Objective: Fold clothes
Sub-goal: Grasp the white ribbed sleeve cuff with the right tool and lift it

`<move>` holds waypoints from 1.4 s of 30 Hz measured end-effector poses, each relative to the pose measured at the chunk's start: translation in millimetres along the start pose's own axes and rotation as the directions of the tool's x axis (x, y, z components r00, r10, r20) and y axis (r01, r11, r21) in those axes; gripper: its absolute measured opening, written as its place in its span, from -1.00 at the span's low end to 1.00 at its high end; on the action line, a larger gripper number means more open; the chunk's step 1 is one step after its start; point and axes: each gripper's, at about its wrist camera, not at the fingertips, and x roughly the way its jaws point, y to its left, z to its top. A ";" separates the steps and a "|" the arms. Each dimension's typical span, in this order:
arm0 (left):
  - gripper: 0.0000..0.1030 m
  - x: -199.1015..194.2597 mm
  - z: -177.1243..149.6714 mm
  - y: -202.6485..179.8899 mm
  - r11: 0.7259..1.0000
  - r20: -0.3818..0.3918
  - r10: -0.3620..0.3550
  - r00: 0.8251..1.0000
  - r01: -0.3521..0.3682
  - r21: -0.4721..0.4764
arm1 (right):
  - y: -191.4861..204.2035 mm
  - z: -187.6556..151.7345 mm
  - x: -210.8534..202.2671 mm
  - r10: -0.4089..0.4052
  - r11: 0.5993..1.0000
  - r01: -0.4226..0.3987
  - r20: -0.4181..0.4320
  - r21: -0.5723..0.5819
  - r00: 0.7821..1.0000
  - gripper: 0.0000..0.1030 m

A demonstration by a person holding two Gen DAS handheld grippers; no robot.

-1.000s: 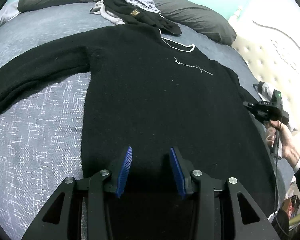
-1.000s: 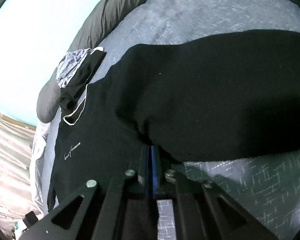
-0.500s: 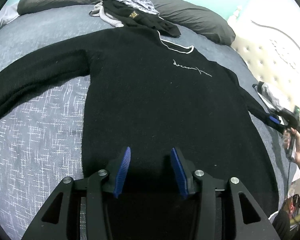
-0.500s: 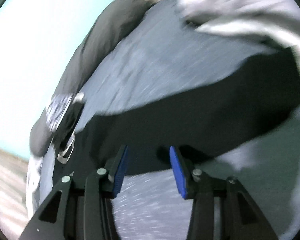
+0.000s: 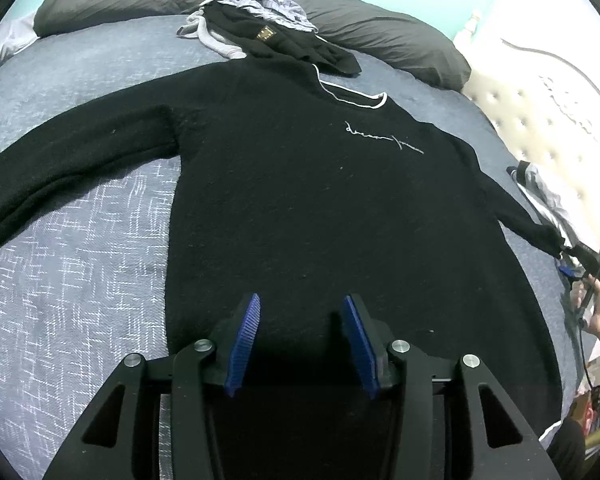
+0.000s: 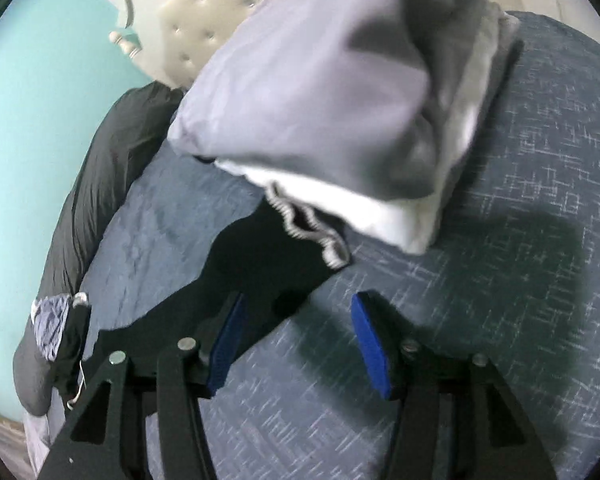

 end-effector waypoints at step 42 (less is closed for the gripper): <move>-0.06 -0.1 -1.4 1.7 1.000 -0.009 0.024 1.000 -0.024 0.019 | 137.0 108.2 -61.9 0.175 0.947 -0.104 0.217 -0.305 0.960 -0.89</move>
